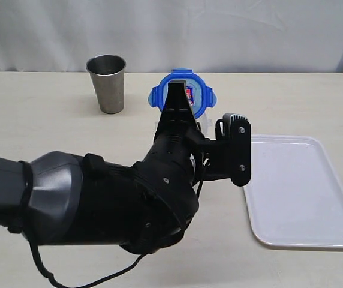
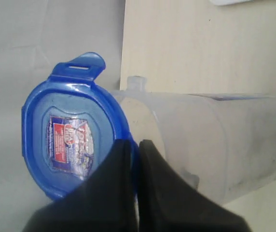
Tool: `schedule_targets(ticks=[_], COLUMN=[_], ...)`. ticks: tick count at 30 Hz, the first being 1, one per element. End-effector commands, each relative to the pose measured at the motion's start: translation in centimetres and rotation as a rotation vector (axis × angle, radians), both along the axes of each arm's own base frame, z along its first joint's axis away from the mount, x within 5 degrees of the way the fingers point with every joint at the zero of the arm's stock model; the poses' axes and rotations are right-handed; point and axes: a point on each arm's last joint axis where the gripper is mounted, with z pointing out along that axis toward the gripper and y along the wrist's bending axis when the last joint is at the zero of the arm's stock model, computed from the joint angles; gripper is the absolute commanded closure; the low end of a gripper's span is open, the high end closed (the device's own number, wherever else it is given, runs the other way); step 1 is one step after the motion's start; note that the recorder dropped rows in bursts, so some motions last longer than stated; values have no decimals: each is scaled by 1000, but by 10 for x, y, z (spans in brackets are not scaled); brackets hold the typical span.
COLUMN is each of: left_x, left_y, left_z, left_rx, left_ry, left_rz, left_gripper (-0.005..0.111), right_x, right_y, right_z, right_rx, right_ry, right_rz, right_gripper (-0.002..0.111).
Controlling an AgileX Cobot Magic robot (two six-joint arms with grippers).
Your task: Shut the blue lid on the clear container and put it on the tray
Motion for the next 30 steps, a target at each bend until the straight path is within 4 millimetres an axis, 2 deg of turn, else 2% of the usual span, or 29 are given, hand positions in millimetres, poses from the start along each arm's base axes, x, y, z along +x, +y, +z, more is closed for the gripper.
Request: schedule_targets(ticks=[1,30], left_x=[-2,0], left_y=[-1,0], left_z=[-7,-1], left_rx=[-24,-10], left_ry=[60,-20], left_rz=[-14,8], left_gripper=[107,107], right_x=[0,0], right_y=[0,0], right_z=[0,0], right_rx=[-2,-2], right_ry=[-3,-3], right_rz=[3,3], right_gripper=[104,104])
